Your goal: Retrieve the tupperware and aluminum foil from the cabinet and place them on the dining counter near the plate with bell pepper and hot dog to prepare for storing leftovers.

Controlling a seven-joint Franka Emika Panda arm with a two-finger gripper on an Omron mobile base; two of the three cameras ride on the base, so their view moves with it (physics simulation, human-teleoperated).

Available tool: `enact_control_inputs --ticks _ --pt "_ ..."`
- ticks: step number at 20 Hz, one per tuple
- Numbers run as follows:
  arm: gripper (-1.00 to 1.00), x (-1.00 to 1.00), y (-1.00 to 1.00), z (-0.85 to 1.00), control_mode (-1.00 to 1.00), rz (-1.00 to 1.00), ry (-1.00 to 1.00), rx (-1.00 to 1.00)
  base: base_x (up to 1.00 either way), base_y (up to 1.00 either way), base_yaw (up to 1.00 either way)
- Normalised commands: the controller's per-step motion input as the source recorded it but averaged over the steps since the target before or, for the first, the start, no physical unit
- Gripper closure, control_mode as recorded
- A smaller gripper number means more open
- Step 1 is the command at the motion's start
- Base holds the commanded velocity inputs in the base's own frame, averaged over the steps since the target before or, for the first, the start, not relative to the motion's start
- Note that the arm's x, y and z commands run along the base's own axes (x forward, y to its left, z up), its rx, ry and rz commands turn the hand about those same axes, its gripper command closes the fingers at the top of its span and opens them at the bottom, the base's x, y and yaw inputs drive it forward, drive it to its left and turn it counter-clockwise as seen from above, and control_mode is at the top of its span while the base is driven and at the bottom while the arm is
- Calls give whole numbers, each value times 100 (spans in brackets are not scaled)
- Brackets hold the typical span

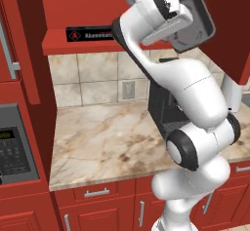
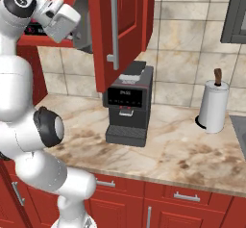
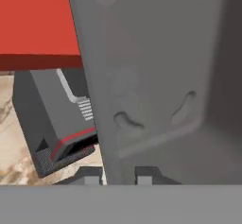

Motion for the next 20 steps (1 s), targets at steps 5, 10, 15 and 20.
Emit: enact_control_inputs --ticks 5,10,15,20 --pt "100 -100 17 -51 -100 -7 28 -17 0 0 0" --pt "100 -100 20 -100 -100 -1 19 -6 0 0 0" --pt "100 -99 1 -100 -100 6 7 11 0 0 0" --pt "100 -79 -25 -71 -100 14 1 27 0 0 0"
